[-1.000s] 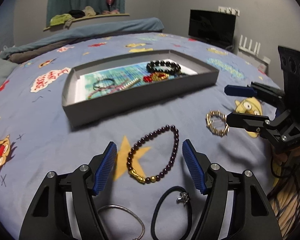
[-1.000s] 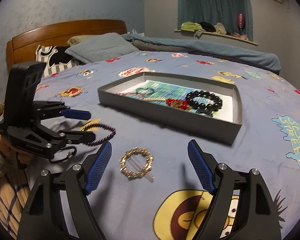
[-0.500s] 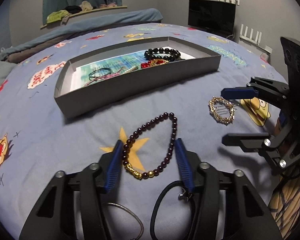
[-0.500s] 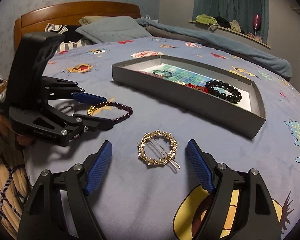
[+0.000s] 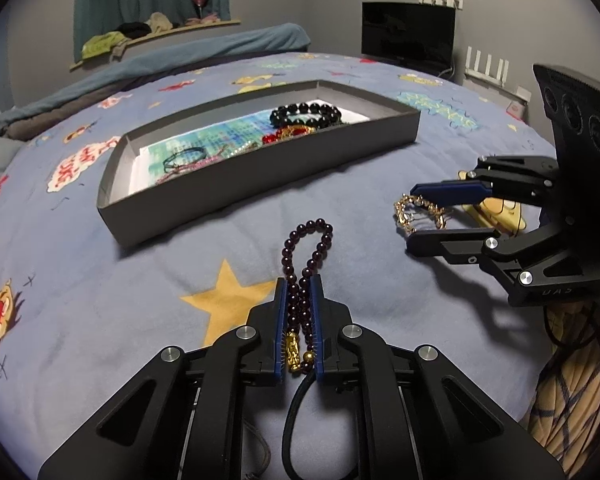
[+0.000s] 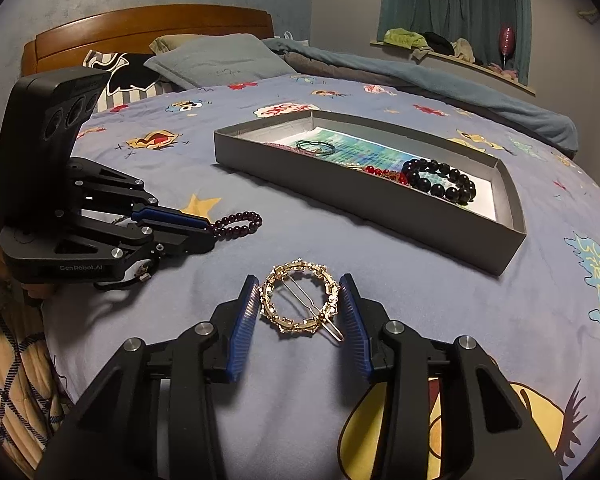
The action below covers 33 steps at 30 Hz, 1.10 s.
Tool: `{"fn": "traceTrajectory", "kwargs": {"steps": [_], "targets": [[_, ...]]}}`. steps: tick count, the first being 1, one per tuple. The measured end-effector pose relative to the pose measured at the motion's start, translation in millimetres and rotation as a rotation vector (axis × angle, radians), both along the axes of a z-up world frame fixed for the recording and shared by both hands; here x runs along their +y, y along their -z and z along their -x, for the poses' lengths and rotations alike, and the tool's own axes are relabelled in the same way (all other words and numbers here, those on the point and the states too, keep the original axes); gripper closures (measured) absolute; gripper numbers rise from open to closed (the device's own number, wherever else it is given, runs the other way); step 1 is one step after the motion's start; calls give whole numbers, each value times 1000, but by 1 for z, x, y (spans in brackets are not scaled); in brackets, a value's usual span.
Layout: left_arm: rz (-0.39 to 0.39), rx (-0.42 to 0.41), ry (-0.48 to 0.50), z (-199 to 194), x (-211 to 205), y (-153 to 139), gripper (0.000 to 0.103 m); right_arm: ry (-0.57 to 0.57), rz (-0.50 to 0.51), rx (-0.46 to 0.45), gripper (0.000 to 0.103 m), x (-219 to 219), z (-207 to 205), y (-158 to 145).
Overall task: Organize jewelry
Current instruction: 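Grasp the dark red bead bracelet with the left tool while the right tool grasps the gold hairpin, then carry bracelet and hairpin into the box and open both tools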
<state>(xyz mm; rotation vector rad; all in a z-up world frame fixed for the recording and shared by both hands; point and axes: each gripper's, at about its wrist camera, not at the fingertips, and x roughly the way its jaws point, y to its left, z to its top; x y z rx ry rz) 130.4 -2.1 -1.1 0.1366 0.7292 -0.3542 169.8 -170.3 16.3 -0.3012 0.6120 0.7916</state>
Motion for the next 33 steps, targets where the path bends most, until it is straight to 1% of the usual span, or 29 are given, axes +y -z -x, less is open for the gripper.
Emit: {"fn": "traceTrajectory", "kwargs": {"steps": [6,13,22,27,33], "targets": [[36,-56,-17,4,4,-13,92,10,-35,-14,62,-6,0,-7],[93,-119,-8,7,7,-29,92,15,-58,-35,62,-7,1,-14],[157,-186,-43,6,17,-46,92,46,-119,-65,62,-13,-5,-32],[190,-208,-63,0,23,-54,92,67,-146,-76,62,-17,-11,-41],[207,-224,-88,-13,28,-60,92,89,-168,-84,62,-19,-22,-49]]}}
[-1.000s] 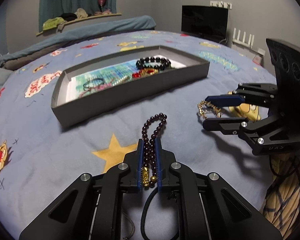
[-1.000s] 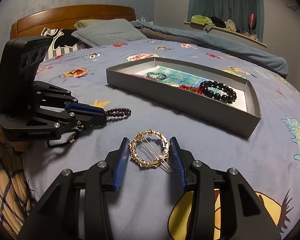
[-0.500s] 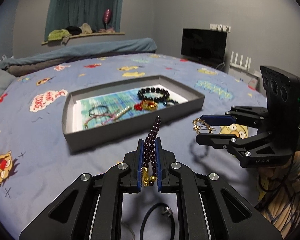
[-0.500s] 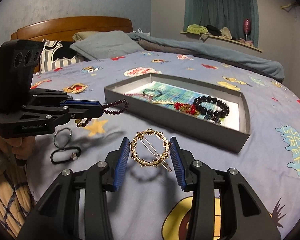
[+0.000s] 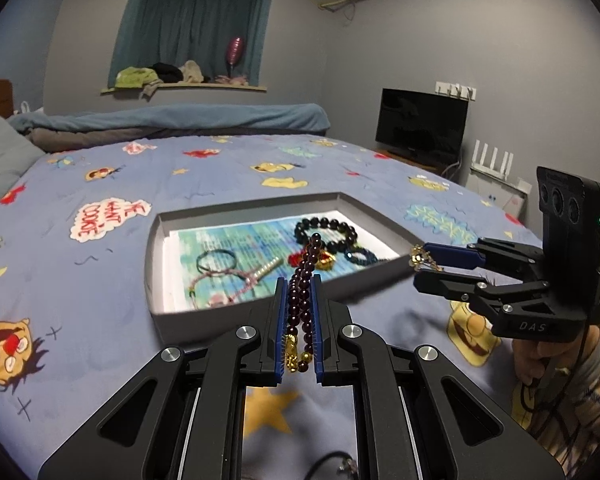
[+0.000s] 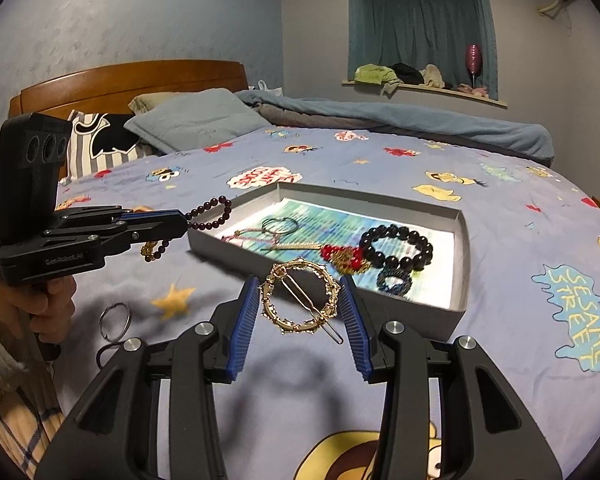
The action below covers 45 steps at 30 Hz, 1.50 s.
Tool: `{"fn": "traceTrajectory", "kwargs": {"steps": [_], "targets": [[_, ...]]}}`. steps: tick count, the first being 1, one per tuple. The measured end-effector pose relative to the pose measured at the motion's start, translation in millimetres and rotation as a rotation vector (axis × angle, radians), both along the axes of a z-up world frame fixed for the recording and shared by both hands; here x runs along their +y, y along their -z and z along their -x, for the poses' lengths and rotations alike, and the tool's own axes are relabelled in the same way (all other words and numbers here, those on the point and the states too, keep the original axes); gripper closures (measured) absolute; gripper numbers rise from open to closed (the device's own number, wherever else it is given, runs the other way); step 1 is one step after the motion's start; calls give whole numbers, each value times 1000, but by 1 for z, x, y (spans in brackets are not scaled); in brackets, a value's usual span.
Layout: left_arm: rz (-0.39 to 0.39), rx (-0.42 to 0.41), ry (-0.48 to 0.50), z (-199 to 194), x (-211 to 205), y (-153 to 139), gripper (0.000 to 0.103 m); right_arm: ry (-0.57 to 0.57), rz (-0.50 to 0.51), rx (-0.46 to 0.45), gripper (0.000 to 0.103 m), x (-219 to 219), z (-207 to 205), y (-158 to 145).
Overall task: Organize jewelry
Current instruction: 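Carry bracelet and hairpin into the box and open both tools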
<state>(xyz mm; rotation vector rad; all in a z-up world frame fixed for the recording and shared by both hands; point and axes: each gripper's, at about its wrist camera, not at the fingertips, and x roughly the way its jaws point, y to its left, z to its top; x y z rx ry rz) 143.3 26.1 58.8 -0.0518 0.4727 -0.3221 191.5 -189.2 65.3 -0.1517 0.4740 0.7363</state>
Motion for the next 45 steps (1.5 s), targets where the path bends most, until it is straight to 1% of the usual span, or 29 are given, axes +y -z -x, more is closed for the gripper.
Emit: {"fn": "traceTrajectory", "kwargs": {"steps": [7,11,17,21,25,29,32,36,41,45], "targets": [[12,0,-32,-21,8,-3,92,38,-33,-6,62,-6,-19,-11],[20,9,-54,-35,14,-3,92,61,-55,0,62,-11,-38,-17],[29,21,-81,-58,27,-4,92,74,-74,50,62,-16,-69,-17],[36,29,-102,-72,36,-4,92,93,-58,60,62,-15,-85,-15],[33,59,-117,-87,43,2,92,126,-52,101,62,-17,-108,-8],[21,93,-117,-100,41,7,92,133,-49,153,62,-18,-126,1],[11,117,-120,-108,38,10,92,137,-32,188,62,-15,-135,9],[-3,175,-143,-121,39,18,92,153,5,210,62,-10,-143,16],[-19,238,-171,-129,40,30,92,185,105,173,62,3,-144,19],[-24,255,-188,-132,42,33,92,195,173,150,62,12,-143,23]]}}
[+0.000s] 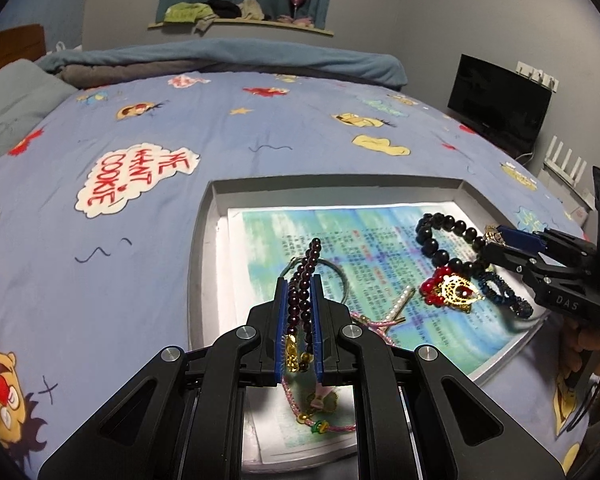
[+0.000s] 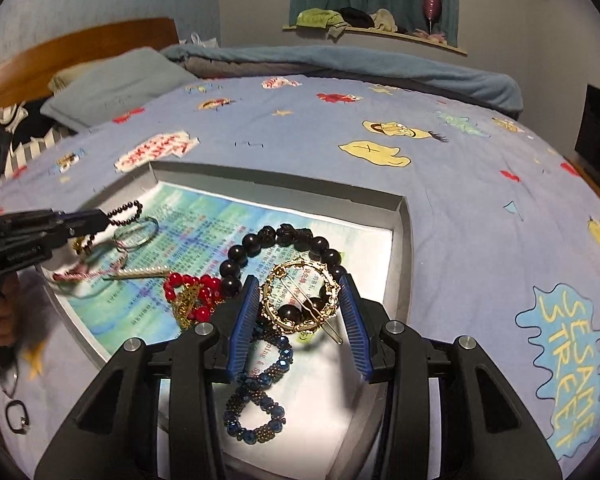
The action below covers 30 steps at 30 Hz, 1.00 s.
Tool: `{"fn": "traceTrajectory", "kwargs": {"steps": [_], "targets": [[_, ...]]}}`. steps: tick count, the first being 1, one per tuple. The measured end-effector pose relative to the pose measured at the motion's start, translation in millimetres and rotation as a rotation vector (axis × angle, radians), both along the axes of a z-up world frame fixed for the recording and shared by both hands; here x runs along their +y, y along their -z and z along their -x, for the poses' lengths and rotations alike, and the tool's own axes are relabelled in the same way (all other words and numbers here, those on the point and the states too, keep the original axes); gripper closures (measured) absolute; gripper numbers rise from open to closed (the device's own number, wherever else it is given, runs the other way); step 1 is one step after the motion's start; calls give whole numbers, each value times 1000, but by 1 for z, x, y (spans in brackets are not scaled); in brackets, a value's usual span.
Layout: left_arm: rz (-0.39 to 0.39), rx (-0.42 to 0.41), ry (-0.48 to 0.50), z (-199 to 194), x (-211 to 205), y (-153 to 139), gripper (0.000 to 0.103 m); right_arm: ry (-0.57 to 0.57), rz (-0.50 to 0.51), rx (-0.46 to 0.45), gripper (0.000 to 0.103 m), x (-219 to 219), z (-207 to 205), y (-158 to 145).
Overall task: Organize jewelry
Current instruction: 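Carry bracelet and hairpin into the box and open both tools, then grasp the black cord bracelet with the right tool while the left tool approaches the silver bangle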
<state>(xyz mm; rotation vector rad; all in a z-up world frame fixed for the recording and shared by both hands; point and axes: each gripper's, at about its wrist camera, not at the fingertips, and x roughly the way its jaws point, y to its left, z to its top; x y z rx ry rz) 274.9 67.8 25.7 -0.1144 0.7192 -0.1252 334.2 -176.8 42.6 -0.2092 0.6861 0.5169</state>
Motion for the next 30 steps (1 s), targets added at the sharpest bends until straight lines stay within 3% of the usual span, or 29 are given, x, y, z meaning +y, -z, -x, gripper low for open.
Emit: {"fn": "traceTrajectory", "kwargs": {"steps": [5,16,19,22,24,25,30], "targets": [[2,13,-9,-1,2,3,92,14,48,-9,62,4,-1,3],[20,3,8,2,2,2,90,9,35,-10,58,5,-3,3],[25,-17,16,7,2,-1,83,4,10,-23,47,2,1,0],[30,-44,16,13,3,-6,72,0,-37,-69,45,-4,9,-8],[50,-71,22,21,5,-11,52,-6,-74,-100,41,-8,16,-15],[56,-85,23,26,6,-13,47,-13,-94,-116,40,-10,21,-19],[65,-128,15,42,9,-23,44,-48,-161,-147,36,-13,40,-31]]}}
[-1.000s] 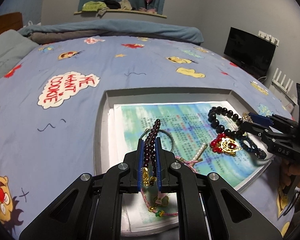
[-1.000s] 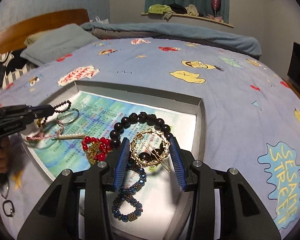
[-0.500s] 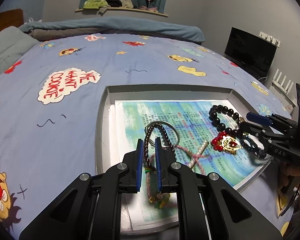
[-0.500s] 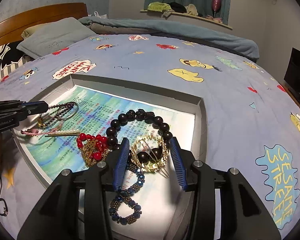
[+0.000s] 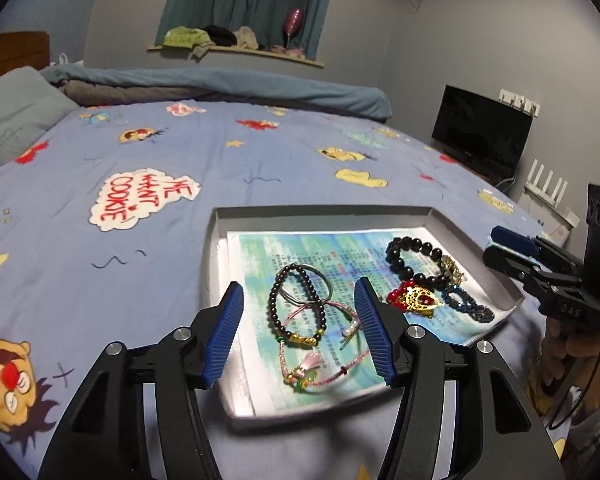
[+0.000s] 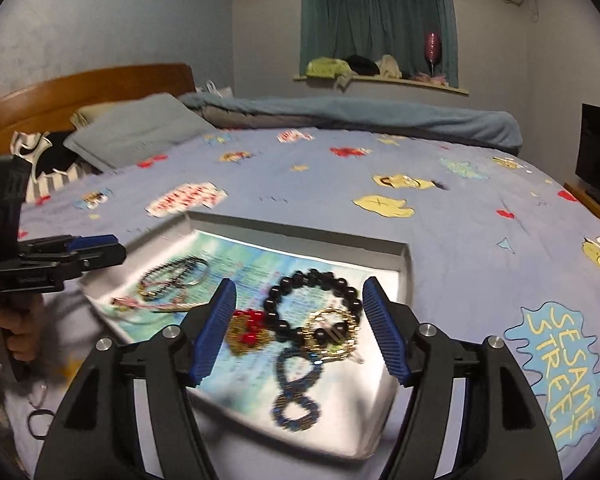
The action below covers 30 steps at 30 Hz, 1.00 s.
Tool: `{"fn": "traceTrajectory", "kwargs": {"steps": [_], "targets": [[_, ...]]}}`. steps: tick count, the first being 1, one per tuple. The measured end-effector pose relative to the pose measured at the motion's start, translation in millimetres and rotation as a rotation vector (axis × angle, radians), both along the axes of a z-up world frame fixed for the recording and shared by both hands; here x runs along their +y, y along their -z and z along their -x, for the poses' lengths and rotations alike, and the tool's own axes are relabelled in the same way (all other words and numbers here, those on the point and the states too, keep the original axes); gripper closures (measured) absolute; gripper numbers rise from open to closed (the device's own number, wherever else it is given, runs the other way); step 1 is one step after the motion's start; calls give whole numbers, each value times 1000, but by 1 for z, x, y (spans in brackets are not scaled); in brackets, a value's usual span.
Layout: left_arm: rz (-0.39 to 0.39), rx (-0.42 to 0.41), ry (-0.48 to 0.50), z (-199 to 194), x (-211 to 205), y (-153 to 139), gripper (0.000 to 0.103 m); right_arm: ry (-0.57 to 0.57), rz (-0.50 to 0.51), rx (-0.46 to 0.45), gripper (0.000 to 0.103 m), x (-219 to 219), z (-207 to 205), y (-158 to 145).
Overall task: Organize jewelry
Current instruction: 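Grasp the black cord bracelet with the right tool while the left tool approaches the silver bangle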
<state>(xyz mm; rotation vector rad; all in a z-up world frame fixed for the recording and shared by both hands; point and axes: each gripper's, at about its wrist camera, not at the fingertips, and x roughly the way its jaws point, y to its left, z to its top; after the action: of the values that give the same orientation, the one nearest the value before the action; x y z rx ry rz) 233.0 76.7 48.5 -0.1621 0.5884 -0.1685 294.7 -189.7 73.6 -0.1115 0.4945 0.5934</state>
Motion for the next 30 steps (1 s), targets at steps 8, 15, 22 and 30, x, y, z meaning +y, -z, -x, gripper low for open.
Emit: {"fn": "traceTrajectory", "kwargs": {"steps": [8,15,22,30], "targets": [[-13,-11,-29,23,9,0,30,-119,-74,26,29,9,33,-5],[-51,-43,-38,53,10,-2,20,-147,-63,4,20,18,57,-5],[-60,-34,-96,89,12,8,10,-196,-127,46,6,14,68,-5],[-87,1,-43,124,10,22,9,-245,-139,129,6,18,89,9]]}}
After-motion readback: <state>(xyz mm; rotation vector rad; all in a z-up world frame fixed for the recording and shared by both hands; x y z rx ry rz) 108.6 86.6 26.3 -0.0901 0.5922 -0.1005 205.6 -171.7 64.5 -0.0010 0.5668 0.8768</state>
